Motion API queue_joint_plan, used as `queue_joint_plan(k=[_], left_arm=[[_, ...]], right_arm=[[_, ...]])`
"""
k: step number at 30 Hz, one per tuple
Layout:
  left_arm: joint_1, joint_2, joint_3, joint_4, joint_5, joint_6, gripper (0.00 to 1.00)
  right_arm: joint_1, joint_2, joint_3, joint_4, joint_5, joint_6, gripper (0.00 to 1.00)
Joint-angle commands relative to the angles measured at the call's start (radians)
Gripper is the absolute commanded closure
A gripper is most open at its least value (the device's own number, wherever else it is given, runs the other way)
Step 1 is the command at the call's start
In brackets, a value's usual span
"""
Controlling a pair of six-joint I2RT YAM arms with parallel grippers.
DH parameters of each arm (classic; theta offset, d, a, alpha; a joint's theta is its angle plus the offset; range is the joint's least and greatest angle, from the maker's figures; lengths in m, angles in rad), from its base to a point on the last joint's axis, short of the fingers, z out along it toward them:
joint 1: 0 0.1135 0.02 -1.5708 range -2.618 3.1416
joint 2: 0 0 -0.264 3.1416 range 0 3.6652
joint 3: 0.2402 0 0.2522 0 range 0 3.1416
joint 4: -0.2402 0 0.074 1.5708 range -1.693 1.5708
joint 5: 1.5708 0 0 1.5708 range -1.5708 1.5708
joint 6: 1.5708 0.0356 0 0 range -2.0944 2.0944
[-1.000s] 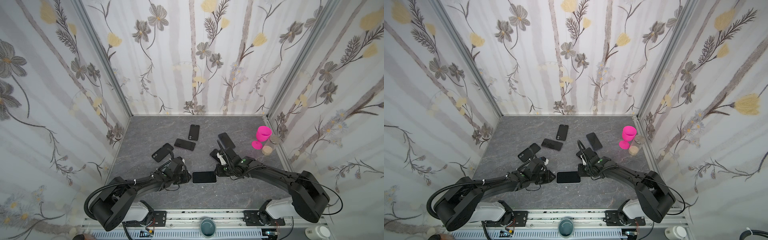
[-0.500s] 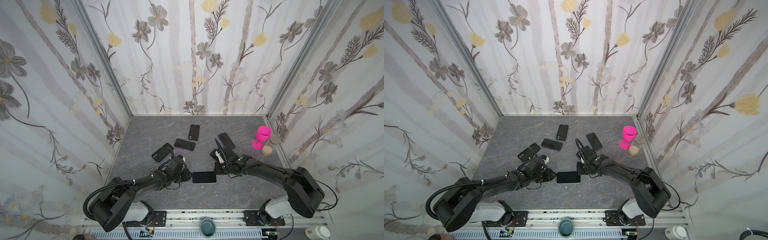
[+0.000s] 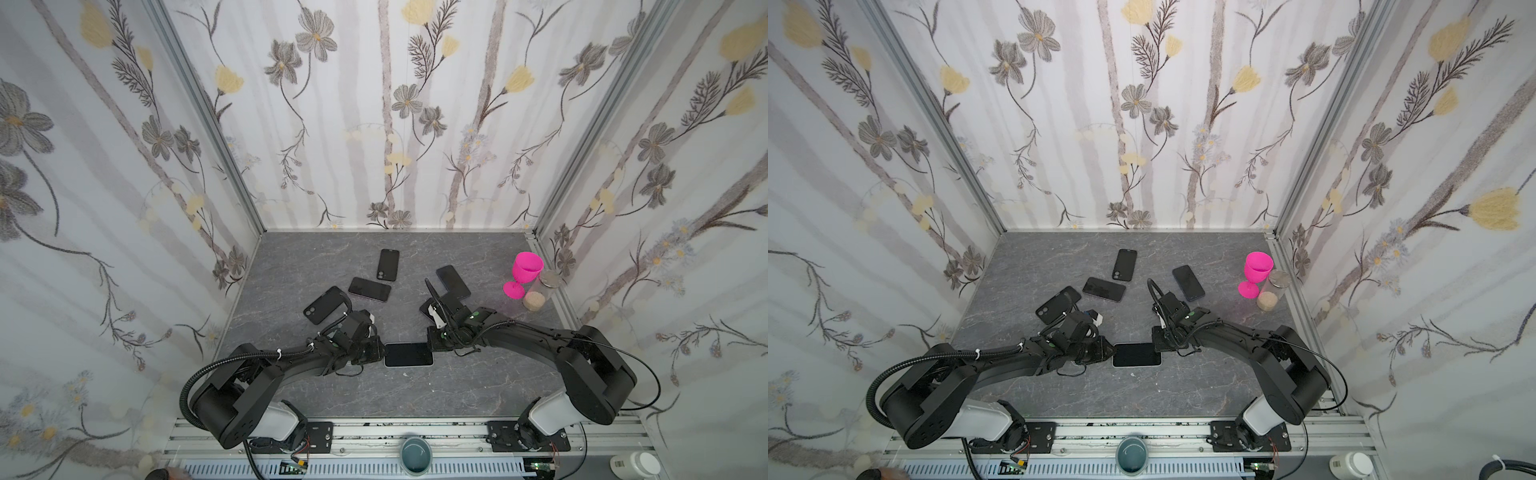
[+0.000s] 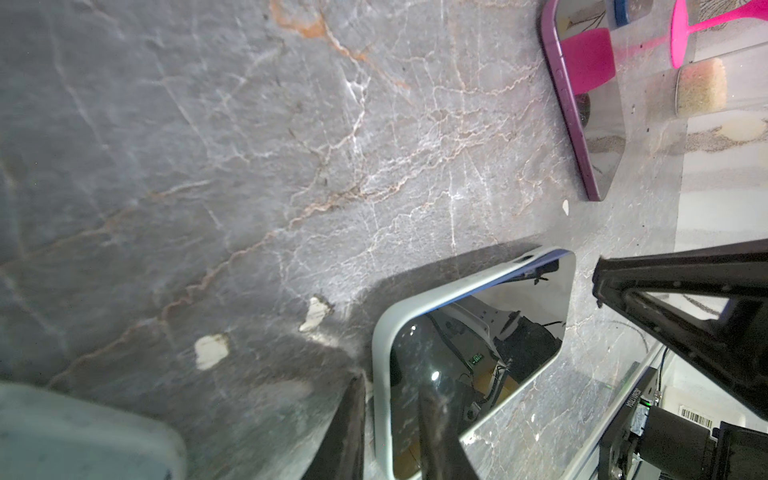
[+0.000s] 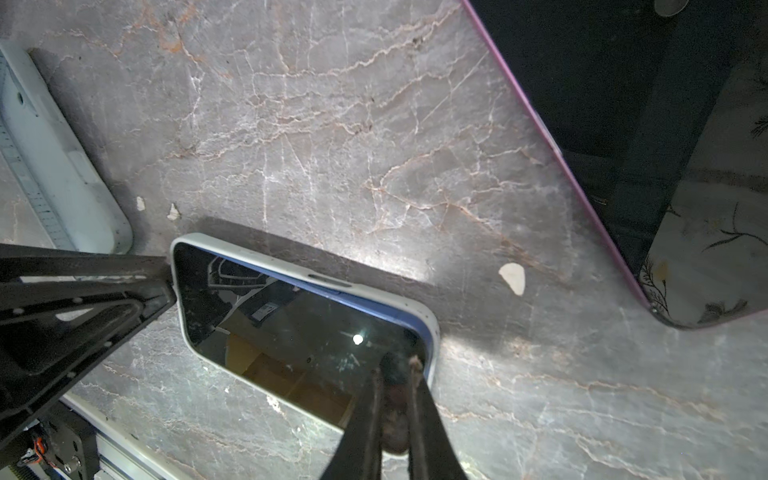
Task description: Put the phone into the phone case
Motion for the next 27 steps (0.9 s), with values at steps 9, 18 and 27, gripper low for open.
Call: queue_joint_plan(k=[9,18,27], left_arm=[[0.001,0.011,0.01,0.015,-0.004,0.006,0.79],[0.0,0.02,0.012,0.017,-0.007,0.005,0.79],[0.001,0.032,0.011,0.02,-0.002,0.008,0.79]], right_arm=[[0.002,0.022,0.019,-0.019,-0.004,-0.023,0.86],[0.002,0.027,0.017,-0.04,0.017,-0.027,0.86],[0.002,0.04,0.015,-0.045,0.019,-0.025,0.86]])
